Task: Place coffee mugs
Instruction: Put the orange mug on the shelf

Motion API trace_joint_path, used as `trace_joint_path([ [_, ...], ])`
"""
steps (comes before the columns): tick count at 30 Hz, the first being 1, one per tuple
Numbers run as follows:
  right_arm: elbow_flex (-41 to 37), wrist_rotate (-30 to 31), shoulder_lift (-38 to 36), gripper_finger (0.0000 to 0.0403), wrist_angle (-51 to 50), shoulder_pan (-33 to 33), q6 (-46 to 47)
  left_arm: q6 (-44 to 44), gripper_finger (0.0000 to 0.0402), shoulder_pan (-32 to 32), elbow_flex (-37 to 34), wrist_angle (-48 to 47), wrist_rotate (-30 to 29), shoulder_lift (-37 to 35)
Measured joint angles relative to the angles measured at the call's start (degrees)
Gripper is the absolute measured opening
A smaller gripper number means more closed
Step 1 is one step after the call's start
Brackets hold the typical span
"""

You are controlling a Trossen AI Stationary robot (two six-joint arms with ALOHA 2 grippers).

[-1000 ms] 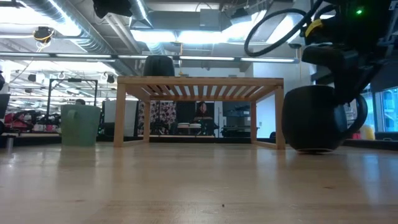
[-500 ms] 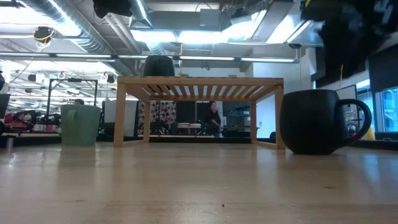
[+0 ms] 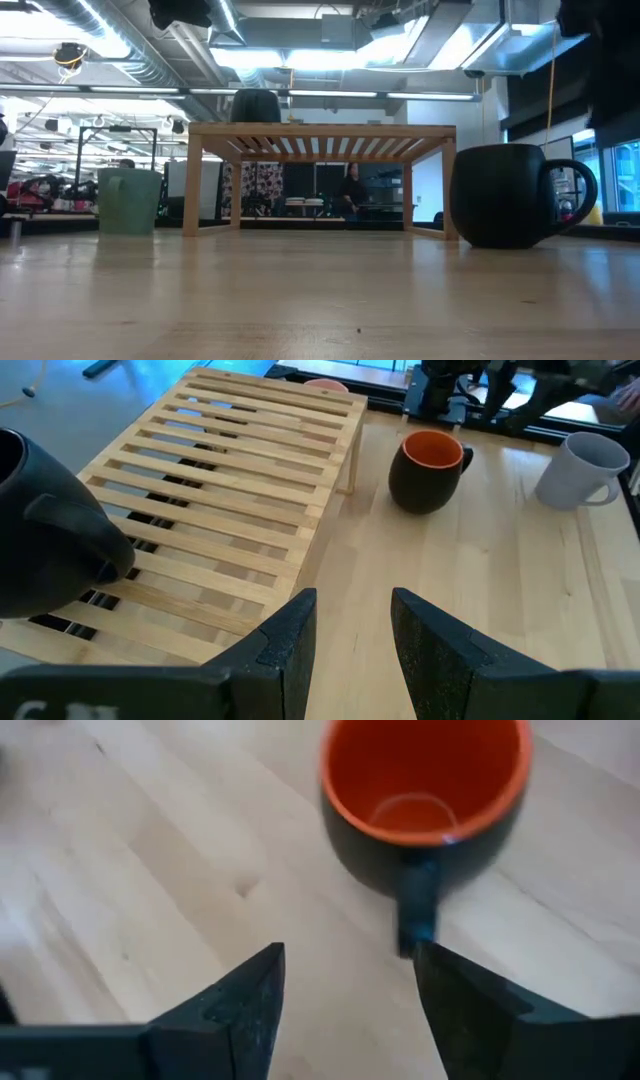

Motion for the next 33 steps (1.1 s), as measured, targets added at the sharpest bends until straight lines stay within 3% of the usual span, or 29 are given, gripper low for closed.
trace_joint_path([
  [6, -7.45, 2.43, -1.28, 0.0205, 1.12, 2.8, -0.08, 0.0, 0.0126, 0.0, 0.04, 0.06, -0.02, 0.24],
  [14, -12.91, 14.34, 1.15, 0.0205, 4.9, 5.78, -1.91, -0.83, 0.0126, 0.0, 0.09, 0.0, 0.0, 0.96],
  [17, -14.83, 15.36, 2.45, 0.0205, 9.44, 6.45, -3.84, -1.29, 0.0126, 0.0, 0.09, 0.09, -0.04, 0.82],
  [21, -16.03, 18.27, 3.83, 0.0205, 16.13, 7.67, -7.43, -1.29, 0.0126, 0.0, 0.09, 0.64, -0.35, 0.84],
  [27, -16.26, 19.31, 5.39, 0.0204, 16.67, 7.48, -8.7, -1.57, 0.0126, 0.0, 0.09, 0.87, -2.96, 0.87],
  [33, -16.45, 24.15, 9.06, 0.0204, 18.37, 7.48, -8.89, -1.67, 0.0126, 0.0, 0.09, 1.66, -4.98, 0.85],
])
